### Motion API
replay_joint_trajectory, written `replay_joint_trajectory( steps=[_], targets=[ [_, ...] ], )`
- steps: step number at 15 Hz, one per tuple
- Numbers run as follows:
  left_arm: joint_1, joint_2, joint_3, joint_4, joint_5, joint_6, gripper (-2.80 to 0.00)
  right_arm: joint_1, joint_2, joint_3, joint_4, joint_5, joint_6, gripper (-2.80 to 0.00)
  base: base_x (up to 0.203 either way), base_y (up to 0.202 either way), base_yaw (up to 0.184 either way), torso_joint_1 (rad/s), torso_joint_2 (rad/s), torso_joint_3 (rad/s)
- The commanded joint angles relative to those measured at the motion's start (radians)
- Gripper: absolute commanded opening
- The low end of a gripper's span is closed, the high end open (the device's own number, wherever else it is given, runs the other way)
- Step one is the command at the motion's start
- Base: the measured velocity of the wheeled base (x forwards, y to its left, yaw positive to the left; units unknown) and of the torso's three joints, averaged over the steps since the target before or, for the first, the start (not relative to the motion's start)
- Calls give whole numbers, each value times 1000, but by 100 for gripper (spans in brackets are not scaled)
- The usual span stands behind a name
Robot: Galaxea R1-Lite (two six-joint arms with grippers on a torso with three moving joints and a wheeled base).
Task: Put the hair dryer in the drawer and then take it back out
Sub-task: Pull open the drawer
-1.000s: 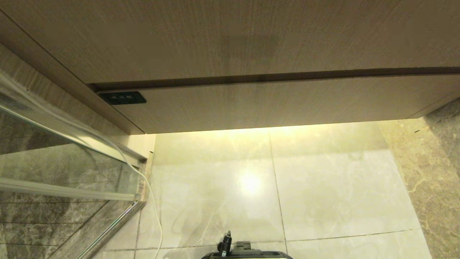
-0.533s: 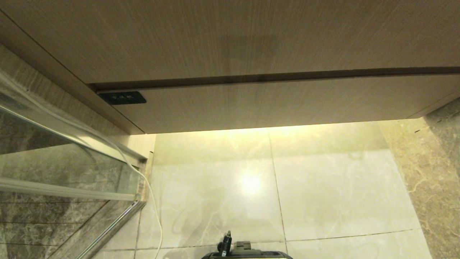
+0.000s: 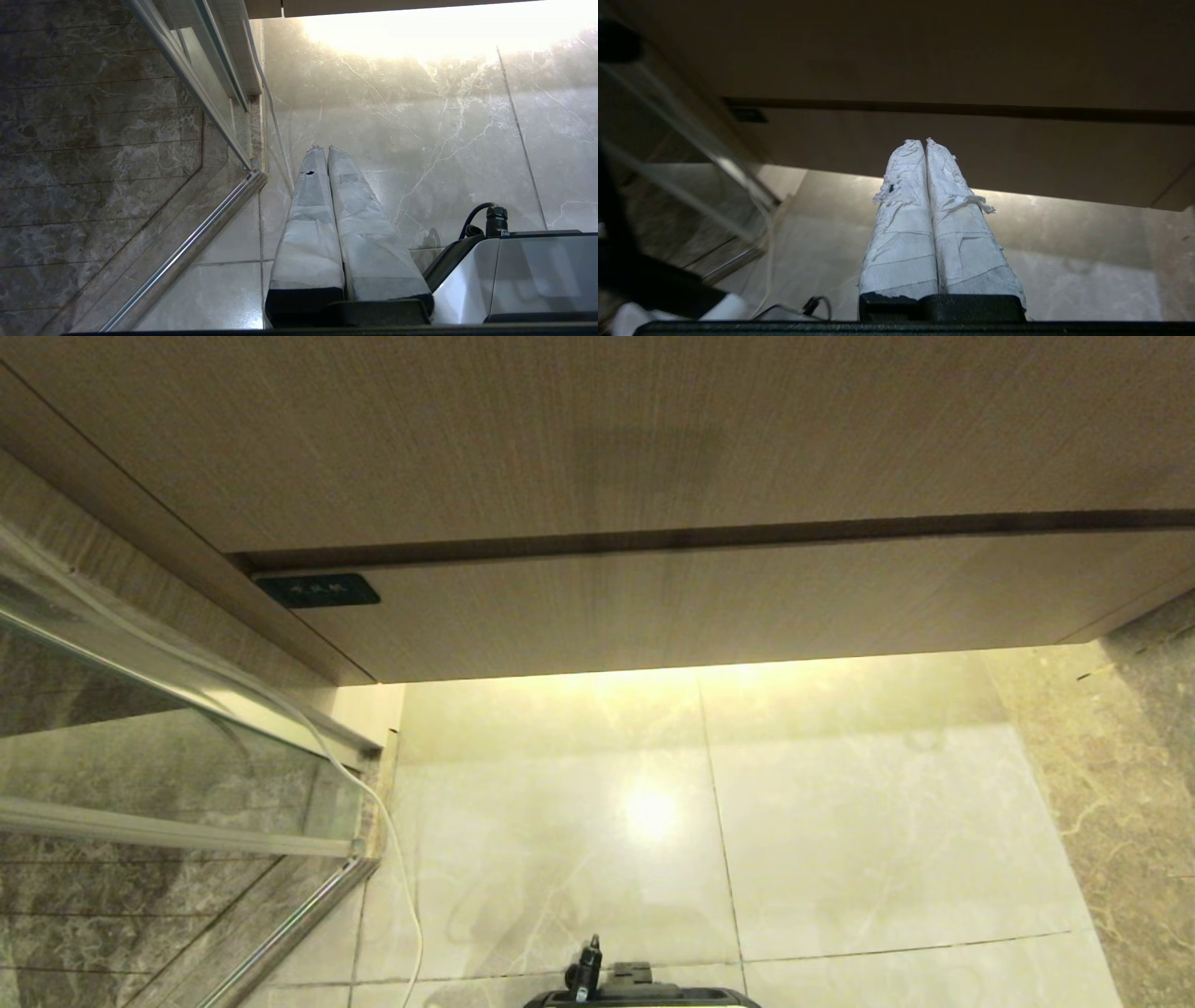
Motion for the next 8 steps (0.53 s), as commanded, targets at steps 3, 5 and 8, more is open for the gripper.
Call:
replay_joint_trajectory(
  steps=[3, 5, 8],
  targets=[
    [0, -2, 2, 0, 1, -1, -280, 4, 456, -472, 578, 255, 28, -280, 0, 0, 0, 0, 0, 0],
    [0, -1, 2, 0, 1, -1, -280, 9, 586, -509, 642, 370, -15, -280, 0, 0, 0, 0, 0, 0],
    [0, -1, 2, 0, 1, -1, -280, 14, 720, -476, 634, 427, -357, -280, 0, 0, 0, 0, 0, 0]
  ],
)
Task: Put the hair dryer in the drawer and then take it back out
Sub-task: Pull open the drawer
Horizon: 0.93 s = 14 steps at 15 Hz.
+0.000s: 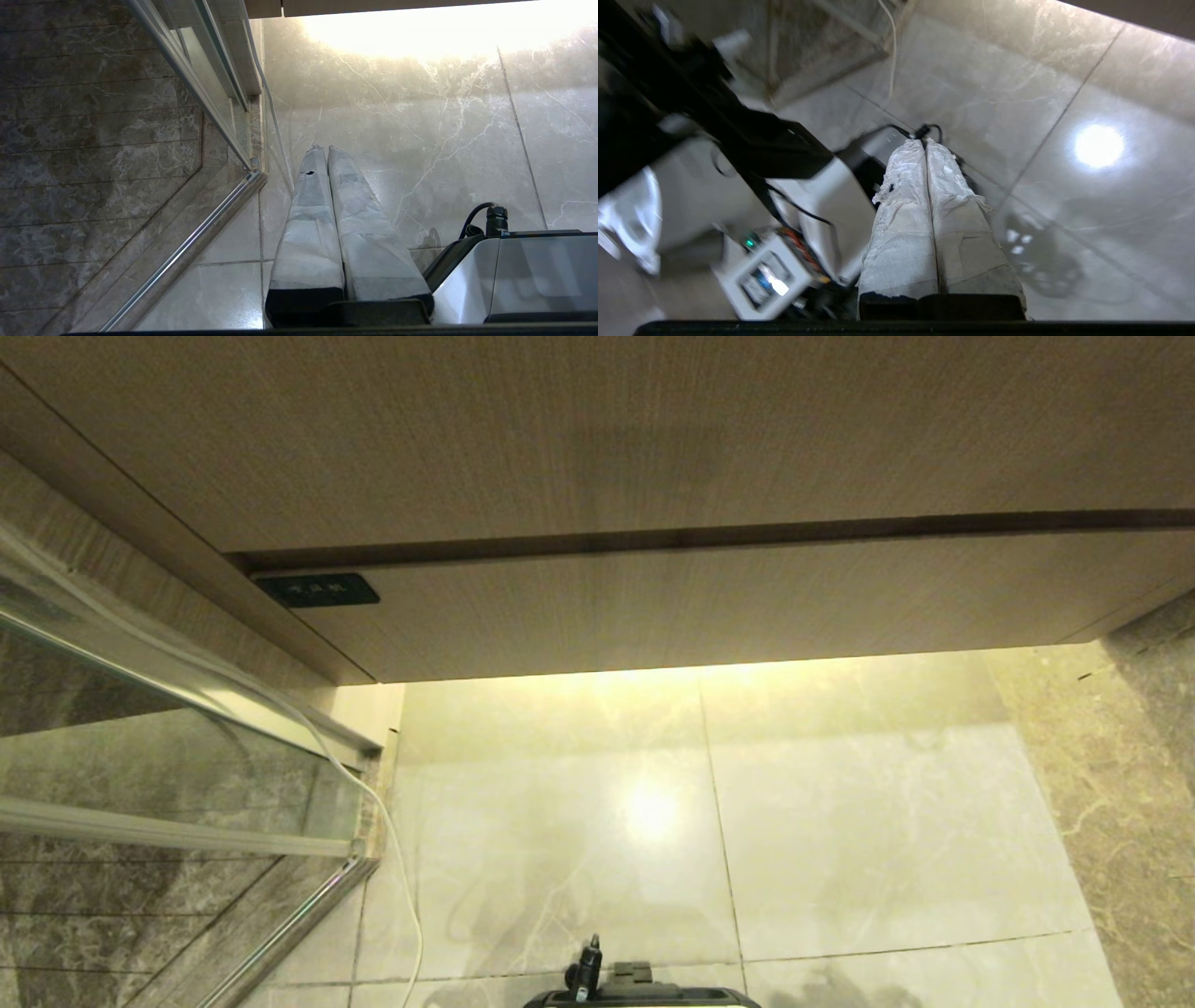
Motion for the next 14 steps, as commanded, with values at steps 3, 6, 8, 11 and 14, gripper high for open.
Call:
replay_joint_trajectory(
  steps=[3, 6, 8, 11, 14],
  targets=[
    [0, -1, 2, 0, 0, -1, -280, 3, 179, 148, -121, 13, -228, -280, 0, 0, 0, 0, 0, 0],
    [0, -2, 2, 0, 0, -1, -280, 1, 221, 322, -330, 3, -257, -280, 0, 0, 0, 0, 0, 0],
    [0, 0, 2, 0, 0, 0, -280, 0, 253, 408, -471, -19, -279, -280, 0, 0, 0, 0, 0, 0],
    [0, -2, 0, 0, 0, -1, -280, -10, 323, 516, -589, -95, -535, -280, 0, 0, 0, 0, 0, 0],
    [0, -2, 2, 0, 0, 0, -280, -43, 408, 581, -731, -120, -728, -280, 0, 0, 0, 0, 0, 0]
  ],
)
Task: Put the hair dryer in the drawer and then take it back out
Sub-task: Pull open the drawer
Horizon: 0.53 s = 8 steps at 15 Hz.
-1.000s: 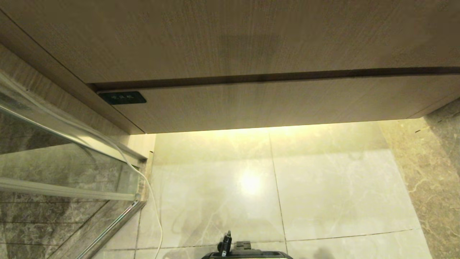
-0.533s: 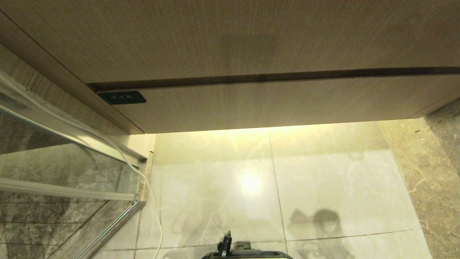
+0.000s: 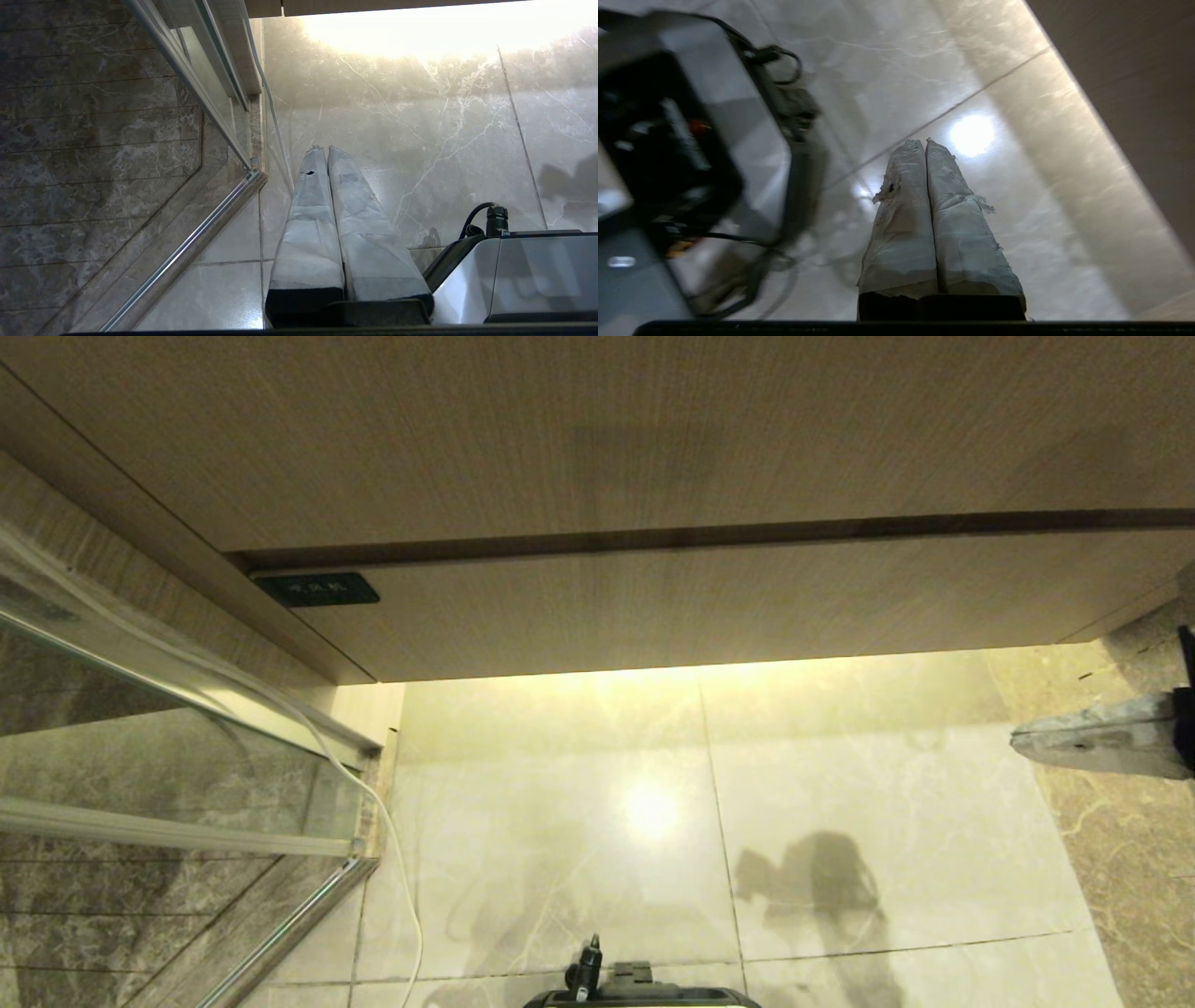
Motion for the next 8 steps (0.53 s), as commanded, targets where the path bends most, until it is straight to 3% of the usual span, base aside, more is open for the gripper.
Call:
replay_joint_trajectory(
  steps=[1, 3, 5, 8],
  targets=[
    [0, 0, 1, -1, 0, -1, -280, -8, 81, 38, -118, -1, -72, -280, 0, 0, 0, 0, 0, 0],
    [0, -1, 2, -1, 0, -1, -280, -9, 140, 22, -231, -4, -47, -280, 0, 0, 0, 0, 0, 0],
    [0, 0, 2, -1, 0, -1, -280, -8, 163, 17, -254, 6, 93, -280, 0, 0, 0, 0, 0, 0],
    [0, -2, 2, -1, 0, -1, -280, -8, 187, 16, -264, -9, 113, -280, 0, 0, 0, 0, 0, 0]
  ],
)
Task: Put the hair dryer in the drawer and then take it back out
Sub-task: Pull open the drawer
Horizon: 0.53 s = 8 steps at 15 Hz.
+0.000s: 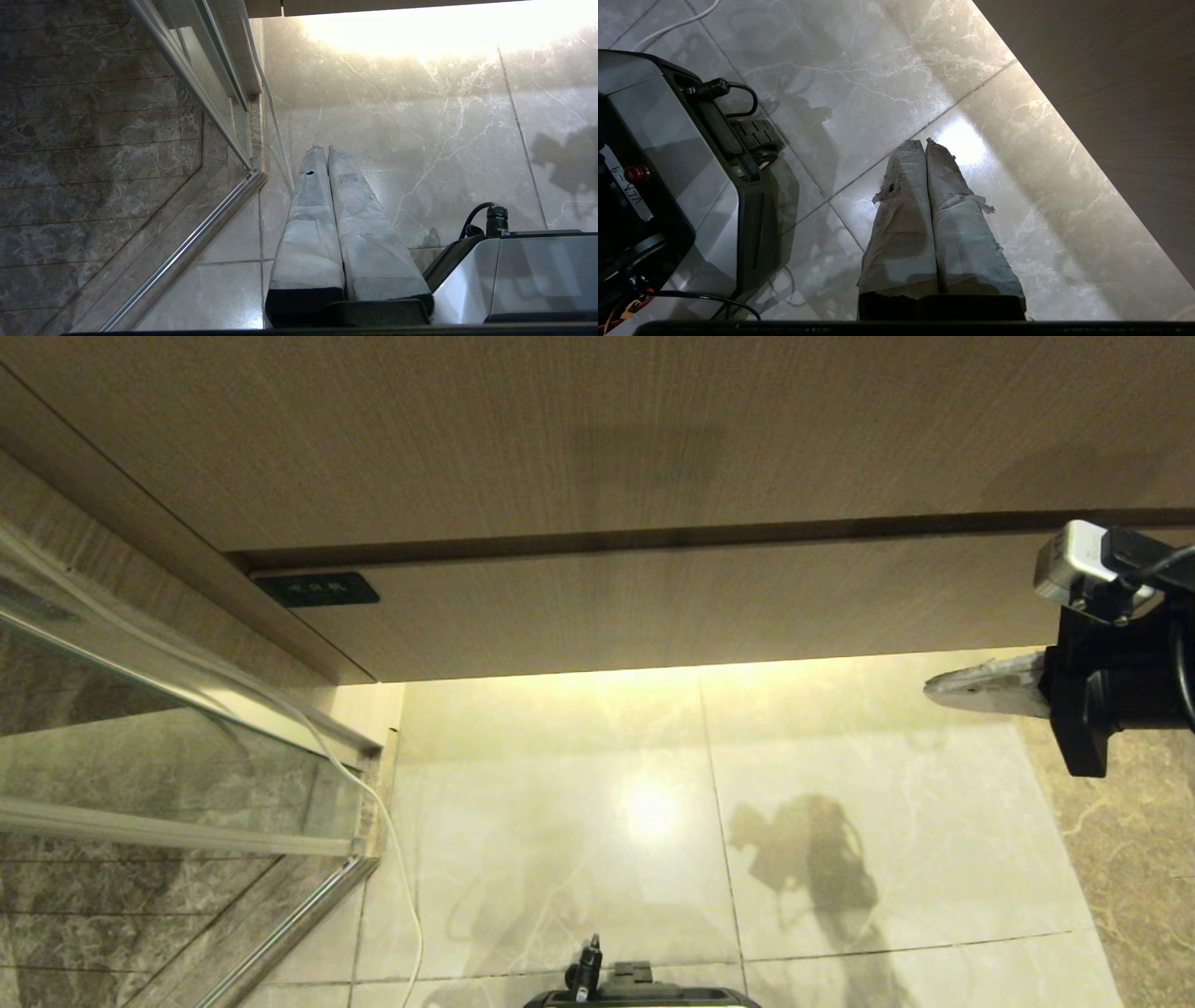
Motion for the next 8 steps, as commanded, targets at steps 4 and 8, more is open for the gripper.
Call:
replay_joint_trajectory(
  steps=[4, 8],
  targets=[
    [0, -1, 2, 0, 0, -1, -280, 4, 27, 5, -3, 0, -10, -280, 0, 0, 0, 0, 0, 0],
    [0, -2, 2, 0, 0, -1, -280, 52, 55, -6, -41, -9, -18, 0, 0, 0, 0, 0, 0, 0]
  ],
)
